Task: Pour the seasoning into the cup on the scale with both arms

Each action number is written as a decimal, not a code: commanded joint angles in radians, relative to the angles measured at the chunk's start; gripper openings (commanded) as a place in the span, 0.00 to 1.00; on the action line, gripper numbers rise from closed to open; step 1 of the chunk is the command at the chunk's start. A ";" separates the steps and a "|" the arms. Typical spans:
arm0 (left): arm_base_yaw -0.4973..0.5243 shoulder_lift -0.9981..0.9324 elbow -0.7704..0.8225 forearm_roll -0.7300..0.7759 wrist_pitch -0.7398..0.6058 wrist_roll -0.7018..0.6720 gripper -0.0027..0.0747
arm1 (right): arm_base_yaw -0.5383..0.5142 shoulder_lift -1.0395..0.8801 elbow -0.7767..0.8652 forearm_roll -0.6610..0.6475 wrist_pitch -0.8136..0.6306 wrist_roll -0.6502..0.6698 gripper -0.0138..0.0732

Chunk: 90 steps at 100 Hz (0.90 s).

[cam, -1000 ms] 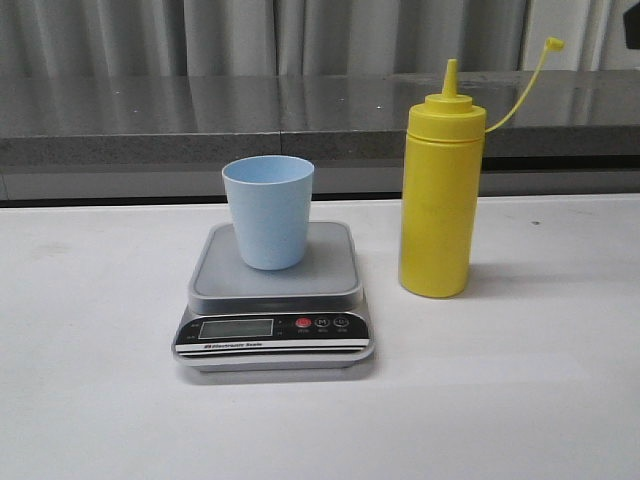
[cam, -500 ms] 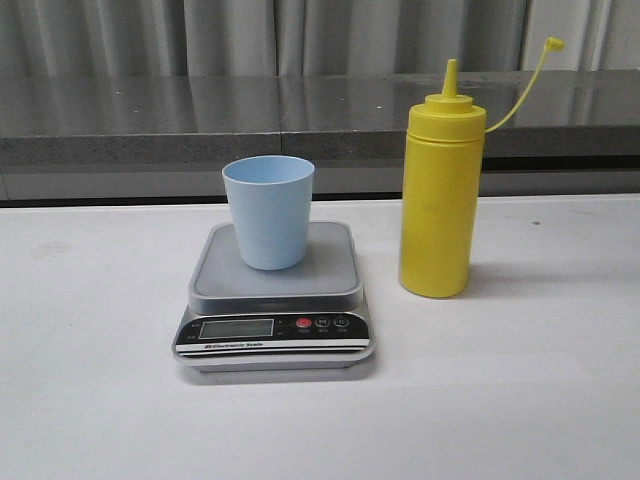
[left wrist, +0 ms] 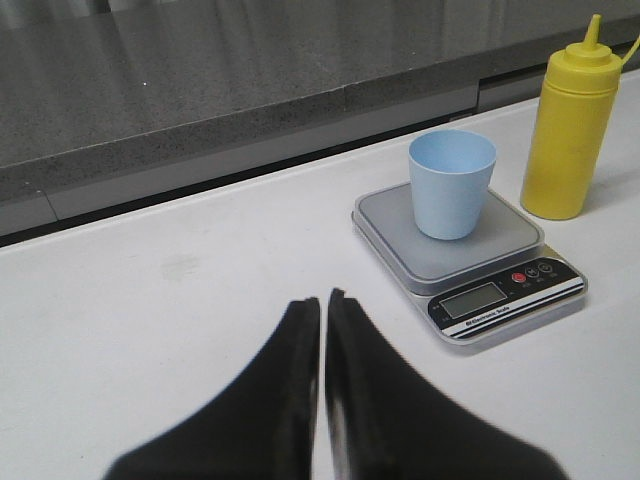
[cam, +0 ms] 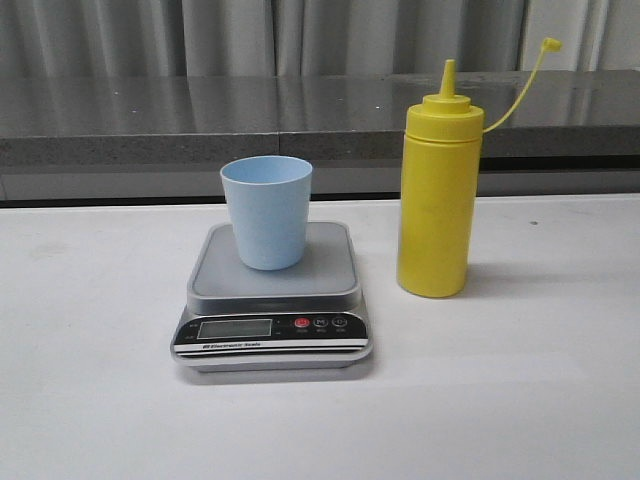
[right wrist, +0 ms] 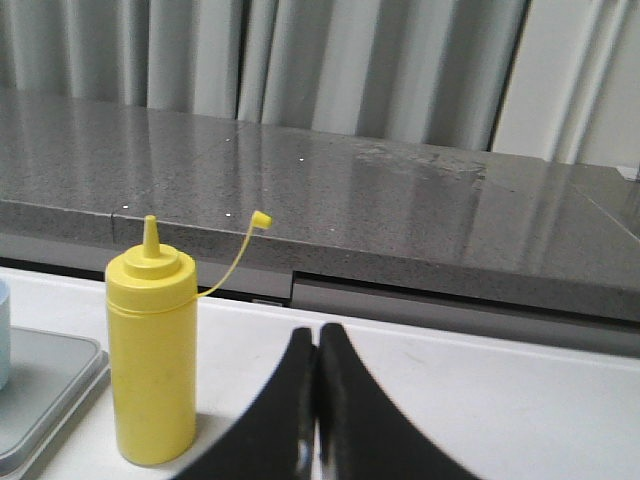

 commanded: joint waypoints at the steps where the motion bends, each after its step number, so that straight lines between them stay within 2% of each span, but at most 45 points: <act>1: 0.003 0.012 -0.027 -0.009 -0.071 -0.008 0.05 | -0.027 -0.055 0.016 0.044 -0.065 -0.037 0.08; 22: 0.003 0.012 -0.027 -0.009 -0.071 -0.008 0.05 | -0.089 -0.185 0.118 0.131 -0.044 -0.065 0.08; 48: 0.003 0.012 -0.027 -0.009 -0.071 -0.008 0.05 | -0.127 -0.293 0.249 0.149 -0.049 -0.065 0.08; 58: 0.003 0.012 -0.027 -0.009 -0.071 -0.008 0.05 | -0.127 -0.337 0.248 0.151 0.016 -0.065 0.08; 90: 0.003 0.012 -0.027 -0.009 -0.071 -0.008 0.05 | -0.127 -0.338 0.248 0.151 0.006 -0.064 0.08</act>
